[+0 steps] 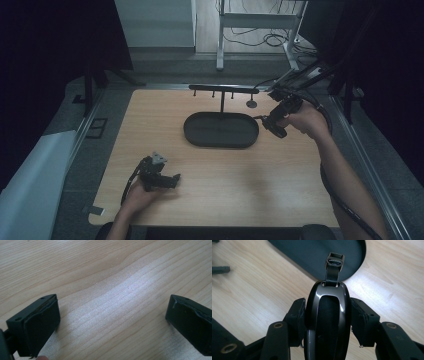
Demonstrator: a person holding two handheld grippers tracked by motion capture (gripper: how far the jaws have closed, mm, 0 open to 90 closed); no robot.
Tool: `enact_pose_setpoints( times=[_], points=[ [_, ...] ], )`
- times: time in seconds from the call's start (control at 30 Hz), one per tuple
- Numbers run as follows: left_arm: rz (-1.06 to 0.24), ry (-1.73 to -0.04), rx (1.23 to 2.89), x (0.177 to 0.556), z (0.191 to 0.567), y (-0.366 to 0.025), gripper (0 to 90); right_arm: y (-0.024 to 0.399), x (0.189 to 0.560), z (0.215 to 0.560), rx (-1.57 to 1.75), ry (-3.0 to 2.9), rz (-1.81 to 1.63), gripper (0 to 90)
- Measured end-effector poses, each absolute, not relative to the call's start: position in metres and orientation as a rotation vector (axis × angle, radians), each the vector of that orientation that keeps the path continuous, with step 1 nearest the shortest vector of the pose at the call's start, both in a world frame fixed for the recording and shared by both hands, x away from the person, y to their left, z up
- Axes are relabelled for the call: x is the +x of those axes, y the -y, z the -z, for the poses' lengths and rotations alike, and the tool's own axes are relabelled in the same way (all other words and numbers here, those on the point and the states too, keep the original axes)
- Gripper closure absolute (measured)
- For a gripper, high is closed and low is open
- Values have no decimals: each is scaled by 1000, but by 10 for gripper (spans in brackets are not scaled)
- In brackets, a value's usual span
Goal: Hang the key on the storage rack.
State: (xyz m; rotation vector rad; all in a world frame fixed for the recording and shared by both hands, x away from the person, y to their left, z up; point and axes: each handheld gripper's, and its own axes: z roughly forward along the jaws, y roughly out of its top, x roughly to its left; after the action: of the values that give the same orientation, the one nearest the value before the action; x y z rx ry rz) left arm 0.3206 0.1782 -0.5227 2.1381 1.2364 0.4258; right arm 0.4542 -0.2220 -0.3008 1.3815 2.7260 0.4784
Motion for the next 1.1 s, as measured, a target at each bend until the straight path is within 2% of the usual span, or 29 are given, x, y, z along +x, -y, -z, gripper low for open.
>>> enact_pose_setpoints(
  times=[0.3,1.1],
  points=[
    [-422,-1236,2142,321,523,-178,0,218,467,280,1396,-2687,-503,490],
    [-426,-1238,2140,322,523,-178,0,201,490,268,1427,-2623,-535,491]
  ],
)
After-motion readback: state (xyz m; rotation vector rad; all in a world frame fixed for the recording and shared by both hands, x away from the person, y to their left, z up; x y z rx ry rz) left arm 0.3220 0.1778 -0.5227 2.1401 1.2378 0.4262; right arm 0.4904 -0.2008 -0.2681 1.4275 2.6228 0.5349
